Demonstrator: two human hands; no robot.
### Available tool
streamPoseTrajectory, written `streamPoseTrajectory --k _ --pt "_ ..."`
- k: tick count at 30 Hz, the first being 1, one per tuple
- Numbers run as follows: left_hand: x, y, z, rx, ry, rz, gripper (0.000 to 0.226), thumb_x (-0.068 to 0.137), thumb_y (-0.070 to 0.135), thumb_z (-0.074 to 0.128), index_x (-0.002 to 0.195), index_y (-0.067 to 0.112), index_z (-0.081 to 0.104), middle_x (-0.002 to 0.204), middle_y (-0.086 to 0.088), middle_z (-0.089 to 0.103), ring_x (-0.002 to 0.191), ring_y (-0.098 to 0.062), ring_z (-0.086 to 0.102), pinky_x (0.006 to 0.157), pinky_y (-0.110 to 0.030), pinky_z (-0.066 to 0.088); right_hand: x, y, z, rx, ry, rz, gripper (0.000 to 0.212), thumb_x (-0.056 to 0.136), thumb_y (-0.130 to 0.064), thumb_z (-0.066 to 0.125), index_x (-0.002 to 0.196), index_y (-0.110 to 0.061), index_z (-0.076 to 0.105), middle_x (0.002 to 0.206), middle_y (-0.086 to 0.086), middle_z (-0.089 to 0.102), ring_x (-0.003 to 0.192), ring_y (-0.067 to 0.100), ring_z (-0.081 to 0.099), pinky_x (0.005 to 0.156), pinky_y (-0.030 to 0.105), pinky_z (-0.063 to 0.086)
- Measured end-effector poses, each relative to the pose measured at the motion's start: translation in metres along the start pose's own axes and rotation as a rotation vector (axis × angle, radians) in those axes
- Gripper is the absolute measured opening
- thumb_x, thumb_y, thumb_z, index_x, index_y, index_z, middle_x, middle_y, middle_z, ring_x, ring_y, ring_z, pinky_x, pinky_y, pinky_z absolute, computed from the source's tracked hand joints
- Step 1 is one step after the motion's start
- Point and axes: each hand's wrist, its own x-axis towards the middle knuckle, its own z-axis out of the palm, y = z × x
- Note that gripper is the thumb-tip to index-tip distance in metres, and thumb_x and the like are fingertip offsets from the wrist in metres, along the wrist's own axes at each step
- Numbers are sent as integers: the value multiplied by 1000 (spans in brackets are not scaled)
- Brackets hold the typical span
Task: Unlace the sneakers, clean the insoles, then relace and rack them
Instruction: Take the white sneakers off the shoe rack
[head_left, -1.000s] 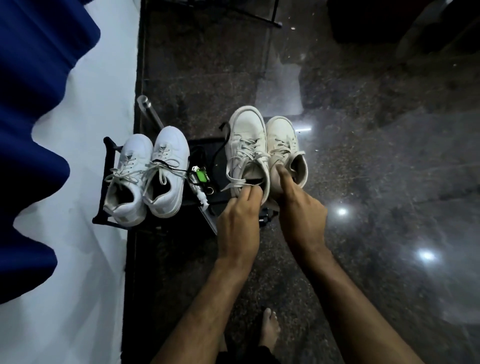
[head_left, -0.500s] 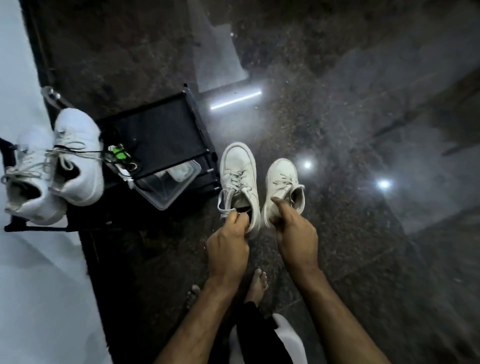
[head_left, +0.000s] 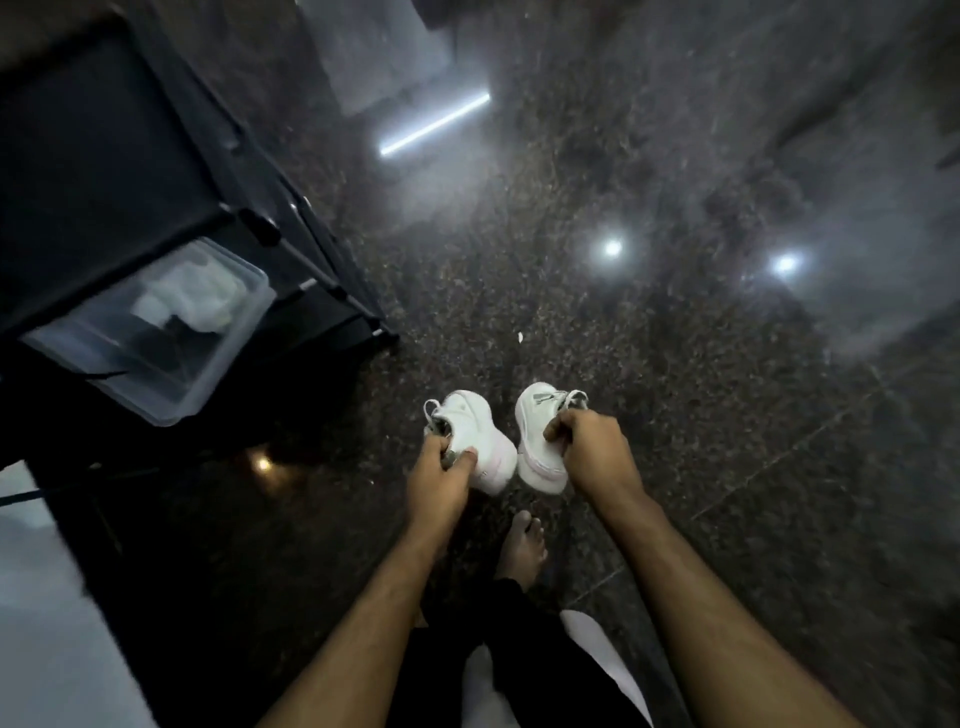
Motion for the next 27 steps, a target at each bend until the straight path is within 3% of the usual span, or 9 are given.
streamPoseTrajectory --k 3,6,10,13,16,20,27 --pt "44 -40 34 98 -33 56 14 90 21 69 96 15 57 93 -4 68 86 -25 63 80 -39 49 45 33 40 2 16 42 37 80 -3 49 100 -25 71 104 4 69 90 21 65 75 26 47" --pt "82 -70 58 145 -54 162 16 90 18 69 88 14 53 83 -4 62 77 -24 58 73 -39 45 79 56 72 -8 110 4 37 83 -2 50 106 -24 70 107 1 69 92 22 66 78 34 53" --pt "137 -93 77 280 -12 321 16 87 8 67 80 7 52 77 -6 58 73 -23 52 67 -30 33 117 80 111 -127 174 -120 36 82 2 55 111 -18 63 123 5 58 91 33 64 74 42 52" --pt "170 -100 90 384 9 411 14 83 -2 68 79 2 55 81 -10 58 76 -23 52 68 -27 31 145 91 137 -131 136 -101 40 86 0 52 123 -14 57 130 10 50 94 39 63 77 46 52" --pt "193 -108 108 439 -37 413 13 83 -6 64 83 3 55 88 -14 58 79 -28 53 73 -36 38 162 91 156 -180 70 -129 25 95 -13 51 118 -15 59 116 8 54 94 36 63 79 45 48" --pt "203 -114 130 513 -161 399 16 85 -5 57 99 4 56 108 -18 57 97 -38 57 85 -48 46 169 83 166 -136 31 -135 27 95 -19 53 121 -15 57 116 8 53 99 34 61 85 45 48" --pt "196 -120 122 503 -153 233 28 92 7 60 119 -1 57 127 -23 53 114 -42 56 100 -46 43 169 55 155 -57 46 -143 27 93 -19 54 119 -12 57 124 9 54 111 33 55 89 46 49"
